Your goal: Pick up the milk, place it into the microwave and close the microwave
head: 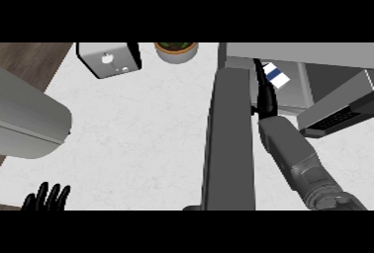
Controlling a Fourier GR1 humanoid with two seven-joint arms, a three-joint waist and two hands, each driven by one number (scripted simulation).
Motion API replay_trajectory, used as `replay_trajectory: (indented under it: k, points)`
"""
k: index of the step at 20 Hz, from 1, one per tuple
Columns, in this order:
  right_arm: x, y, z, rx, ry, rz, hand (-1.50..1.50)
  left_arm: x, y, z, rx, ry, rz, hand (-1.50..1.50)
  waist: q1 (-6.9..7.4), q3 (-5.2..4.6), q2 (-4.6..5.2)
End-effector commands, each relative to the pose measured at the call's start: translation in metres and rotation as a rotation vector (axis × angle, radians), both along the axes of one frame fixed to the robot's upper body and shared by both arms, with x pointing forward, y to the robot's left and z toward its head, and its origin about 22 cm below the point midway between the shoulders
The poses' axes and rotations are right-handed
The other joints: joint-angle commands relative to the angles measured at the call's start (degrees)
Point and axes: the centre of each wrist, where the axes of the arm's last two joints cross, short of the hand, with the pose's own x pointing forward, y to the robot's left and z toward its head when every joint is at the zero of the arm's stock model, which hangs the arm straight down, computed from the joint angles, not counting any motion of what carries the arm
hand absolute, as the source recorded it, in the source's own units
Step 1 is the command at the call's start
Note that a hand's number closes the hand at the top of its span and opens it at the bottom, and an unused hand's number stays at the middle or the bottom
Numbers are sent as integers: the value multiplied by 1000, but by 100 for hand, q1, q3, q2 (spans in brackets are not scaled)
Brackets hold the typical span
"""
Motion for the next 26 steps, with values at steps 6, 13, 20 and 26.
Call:
replay_trajectory:
  k: [6, 13, 20, 26]
  points:
    - [-52, -18, -60, 178, 9, 87, -150, -7, 15, 7, 10, 24, 13, -150, -265, -15, -100]
    - [-69, -26, -75, 243, -30, 137, -150, -14, -8, 7, 10, 33, 24, -150, -430, -27, -190]
    - [-92, -44, -92, 342, 25, 256, -150, -26, -17, 0, 33, 47, -10, -150, -592, -40, -275]
    - [-108, -79, -97, 314, 19, 215, -150, -4, -21, 0, 81, 92, -46, -150, -610, -39, -261]
